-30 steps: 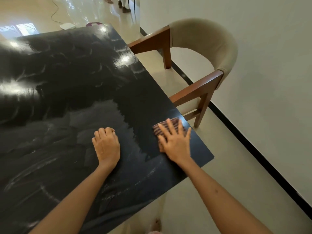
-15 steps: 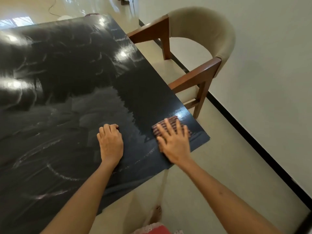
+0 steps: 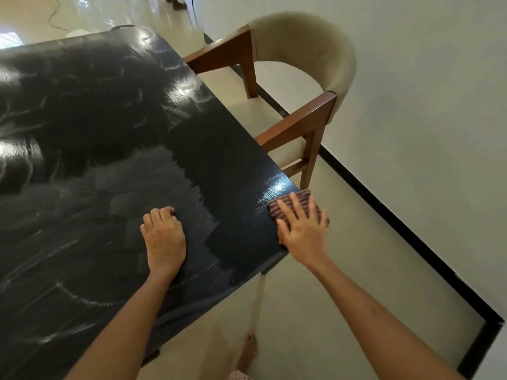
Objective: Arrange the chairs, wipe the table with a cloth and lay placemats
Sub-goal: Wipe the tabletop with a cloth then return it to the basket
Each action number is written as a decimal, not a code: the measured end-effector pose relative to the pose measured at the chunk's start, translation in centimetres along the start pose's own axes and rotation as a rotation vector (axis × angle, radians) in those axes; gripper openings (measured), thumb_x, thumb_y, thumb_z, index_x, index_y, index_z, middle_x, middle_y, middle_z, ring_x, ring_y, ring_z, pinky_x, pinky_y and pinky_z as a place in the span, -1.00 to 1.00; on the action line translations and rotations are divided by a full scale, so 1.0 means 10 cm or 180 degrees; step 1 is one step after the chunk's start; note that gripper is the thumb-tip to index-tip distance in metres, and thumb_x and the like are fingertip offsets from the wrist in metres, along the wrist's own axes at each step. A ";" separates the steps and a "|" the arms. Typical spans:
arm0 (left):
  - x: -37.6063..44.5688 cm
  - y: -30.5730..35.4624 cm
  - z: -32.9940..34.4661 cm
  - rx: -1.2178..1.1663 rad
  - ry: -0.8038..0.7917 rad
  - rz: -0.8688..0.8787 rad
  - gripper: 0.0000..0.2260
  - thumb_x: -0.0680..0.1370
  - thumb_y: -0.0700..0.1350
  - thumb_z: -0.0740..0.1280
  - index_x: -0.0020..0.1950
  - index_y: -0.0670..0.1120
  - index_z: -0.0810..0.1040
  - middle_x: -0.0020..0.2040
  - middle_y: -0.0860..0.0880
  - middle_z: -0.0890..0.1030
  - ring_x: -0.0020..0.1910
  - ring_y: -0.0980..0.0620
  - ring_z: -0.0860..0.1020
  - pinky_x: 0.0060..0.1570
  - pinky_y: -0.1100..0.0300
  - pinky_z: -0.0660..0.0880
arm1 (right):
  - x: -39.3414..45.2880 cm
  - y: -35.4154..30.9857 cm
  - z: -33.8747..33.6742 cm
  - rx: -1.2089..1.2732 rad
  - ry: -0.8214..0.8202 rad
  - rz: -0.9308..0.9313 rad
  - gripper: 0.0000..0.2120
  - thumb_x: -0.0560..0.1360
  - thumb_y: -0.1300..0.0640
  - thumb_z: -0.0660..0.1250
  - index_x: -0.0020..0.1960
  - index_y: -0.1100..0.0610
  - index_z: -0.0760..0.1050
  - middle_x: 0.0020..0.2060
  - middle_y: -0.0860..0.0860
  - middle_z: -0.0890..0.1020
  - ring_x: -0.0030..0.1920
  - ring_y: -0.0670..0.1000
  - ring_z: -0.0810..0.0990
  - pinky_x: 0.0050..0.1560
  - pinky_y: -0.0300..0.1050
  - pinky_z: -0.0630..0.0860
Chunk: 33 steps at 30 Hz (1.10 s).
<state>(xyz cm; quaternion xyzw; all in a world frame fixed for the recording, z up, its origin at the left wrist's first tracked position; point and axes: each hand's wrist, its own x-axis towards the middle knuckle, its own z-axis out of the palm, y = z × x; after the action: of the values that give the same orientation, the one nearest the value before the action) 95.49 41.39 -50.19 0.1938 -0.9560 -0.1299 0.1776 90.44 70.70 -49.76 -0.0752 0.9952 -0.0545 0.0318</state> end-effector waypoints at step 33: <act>-0.47 -1.32 -0.60 -0.0084 0.0023 -0.0159 -0.89 0.57 -0.27 0.24 0.07 -0.24 0.50 -0.07 -0.17 0.50 -0.09 -0.15 0.44 -0.11 -0.05 0.38 | -1.38 -1.91 0.32 0.0291 0.0010 -0.1619 -0.55 0.61 -0.19 0.05 0.48 -0.18 0.25 0.51 -0.07 0.25 0.53 0.17 0.12 0.44 0.31 0.03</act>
<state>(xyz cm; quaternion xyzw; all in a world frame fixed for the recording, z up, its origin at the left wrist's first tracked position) 106.18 30.53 -50.27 0.2158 -0.9485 -0.1461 0.1803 107.10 53.71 -49.99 -0.3215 0.9408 -0.1057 0.0189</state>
